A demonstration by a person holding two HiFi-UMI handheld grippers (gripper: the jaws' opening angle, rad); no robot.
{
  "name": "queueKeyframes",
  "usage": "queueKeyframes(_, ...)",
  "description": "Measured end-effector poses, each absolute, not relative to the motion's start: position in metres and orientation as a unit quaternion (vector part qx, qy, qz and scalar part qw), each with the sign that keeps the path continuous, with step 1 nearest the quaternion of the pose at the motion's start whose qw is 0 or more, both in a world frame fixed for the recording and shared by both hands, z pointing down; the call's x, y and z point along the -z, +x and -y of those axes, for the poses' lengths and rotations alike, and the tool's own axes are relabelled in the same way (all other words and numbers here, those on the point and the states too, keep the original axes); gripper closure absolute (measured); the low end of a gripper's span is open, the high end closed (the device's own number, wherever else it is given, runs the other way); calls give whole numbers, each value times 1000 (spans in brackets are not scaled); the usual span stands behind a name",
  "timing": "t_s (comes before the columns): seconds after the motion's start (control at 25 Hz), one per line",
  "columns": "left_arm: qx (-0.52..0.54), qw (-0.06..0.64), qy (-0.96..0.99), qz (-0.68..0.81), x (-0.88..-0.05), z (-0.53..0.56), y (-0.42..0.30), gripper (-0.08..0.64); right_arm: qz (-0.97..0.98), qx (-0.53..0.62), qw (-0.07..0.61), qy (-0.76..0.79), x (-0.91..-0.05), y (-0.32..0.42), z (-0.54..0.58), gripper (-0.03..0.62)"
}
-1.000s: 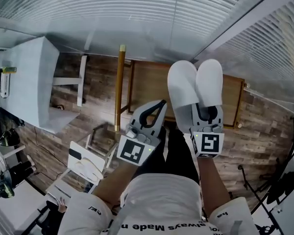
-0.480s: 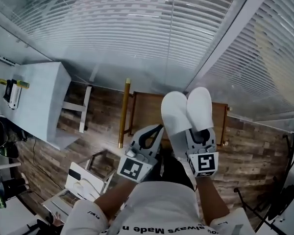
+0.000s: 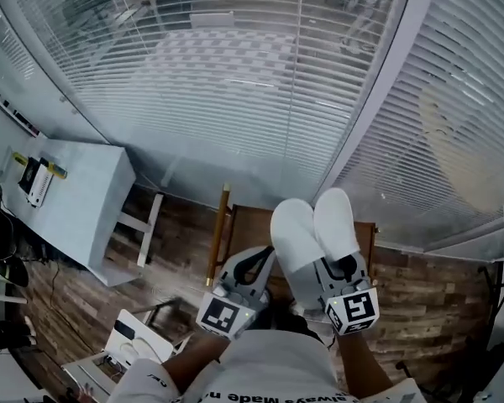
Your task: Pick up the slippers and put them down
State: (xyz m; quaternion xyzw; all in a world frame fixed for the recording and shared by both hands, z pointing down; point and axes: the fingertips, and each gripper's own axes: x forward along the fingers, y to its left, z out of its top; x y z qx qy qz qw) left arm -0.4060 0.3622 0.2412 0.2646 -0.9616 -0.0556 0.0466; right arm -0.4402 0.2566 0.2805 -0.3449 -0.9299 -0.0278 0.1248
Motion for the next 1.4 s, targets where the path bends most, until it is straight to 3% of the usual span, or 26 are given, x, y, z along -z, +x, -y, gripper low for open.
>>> queueKeyframes(0.84, 41, 24, 277, 960, -160, -375, -362, 548, 910, 50, 78, -404, -161, -380, -246, 430)
queueKeyframes(1.4, 26, 14, 326, 945, -155, -379, -356, 548, 927, 46, 71, -366, -153, -364, -260, 436)
